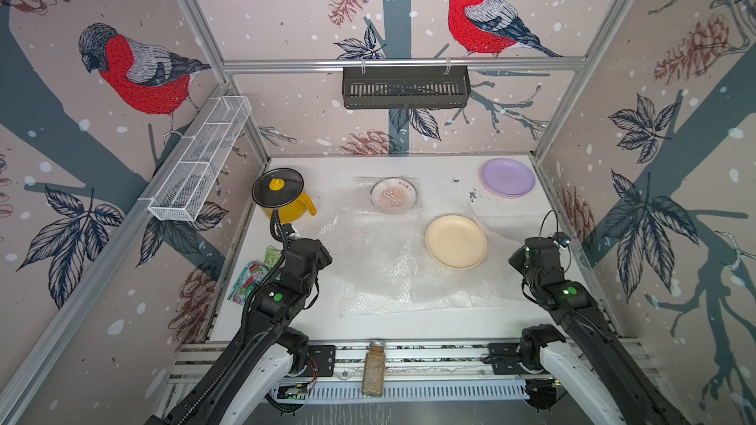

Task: Unpack dinner plates from bubble wrap
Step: Unwrap the bubble wrap.

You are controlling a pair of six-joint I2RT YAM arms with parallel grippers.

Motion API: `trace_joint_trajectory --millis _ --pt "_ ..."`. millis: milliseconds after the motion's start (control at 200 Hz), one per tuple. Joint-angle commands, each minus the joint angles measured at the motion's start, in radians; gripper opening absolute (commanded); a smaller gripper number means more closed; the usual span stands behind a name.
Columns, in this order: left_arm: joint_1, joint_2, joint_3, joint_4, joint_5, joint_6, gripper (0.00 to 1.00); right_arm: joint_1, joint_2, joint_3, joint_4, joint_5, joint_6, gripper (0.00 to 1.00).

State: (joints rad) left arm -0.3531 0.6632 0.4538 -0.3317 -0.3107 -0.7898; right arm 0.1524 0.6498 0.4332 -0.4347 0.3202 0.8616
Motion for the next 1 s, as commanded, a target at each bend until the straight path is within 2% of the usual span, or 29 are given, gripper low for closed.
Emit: trace_joint_trajectory --millis 0,180,355,390,460,520,600,665,715,780,815,926,961,996 --pt "0.067 0.010 -0.045 -0.011 0.081 -0.055 0.00 -0.071 -0.017 -0.040 0.056 -0.096 0.018 0.14" --pt "0.156 -0.014 -0.097 0.009 0.117 -0.112 0.00 -0.197 -0.027 -0.096 0.097 -0.197 0.010 0.19" --pt "0.163 -0.108 -0.082 -0.028 0.064 -0.128 0.01 -0.285 -0.043 -0.120 0.134 -0.280 -0.003 0.38" --pt "0.163 -0.126 -0.074 -0.037 0.053 -0.122 0.11 -0.298 -0.051 -0.119 0.149 -0.305 -0.011 0.46" --pt "0.163 -0.159 -0.050 -0.055 0.033 -0.108 0.44 -0.309 -0.063 -0.098 0.156 -0.327 -0.029 0.57" --pt "0.163 -0.183 -0.021 -0.075 0.013 -0.102 0.64 -0.308 -0.075 -0.068 0.144 -0.324 -0.045 0.66" --pt "0.163 -0.211 0.025 -0.110 -0.021 -0.097 0.83 -0.308 -0.094 -0.030 0.146 -0.330 -0.070 0.75" --pt "0.163 -0.237 0.057 -0.103 -0.015 -0.068 0.91 -0.305 -0.099 -0.009 0.171 -0.380 -0.096 0.80" --pt "0.163 -0.253 0.069 -0.051 0.048 -0.009 0.93 -0.296 -0.084 0.008 0.188 -0.421 -0.109 0.83" --pt "0.163 -0.256 0.077 0.053 0.199 0.063 0.94 -0.268 -0.035 0.026 0.205 -0.476 -0.131 0.86" --pt "0.162 -0.246 0.076 0.106 0.294 0.071 0.98 -0.245 -0.002 0.033 0.212 -0.496 -0.144 0.87" --pt "0.143 -0.166 0.028 0.353 0.618 0.041 0.98 -0.114 0.108 0.029 0.261 -0.491 -0.173 0.89" --pt "0.110 -0.132 0.006 0.428 0.672 0.032 0.98 -0.070 0.143 0.027 0.279 -0.480 -0.176 0.90" --pt "0.055 -0.099 -0.006 0.467 0.676 0.039 0.98 -0.028 0.180 0.027 0.292 -0.466 -0.178 0.91"
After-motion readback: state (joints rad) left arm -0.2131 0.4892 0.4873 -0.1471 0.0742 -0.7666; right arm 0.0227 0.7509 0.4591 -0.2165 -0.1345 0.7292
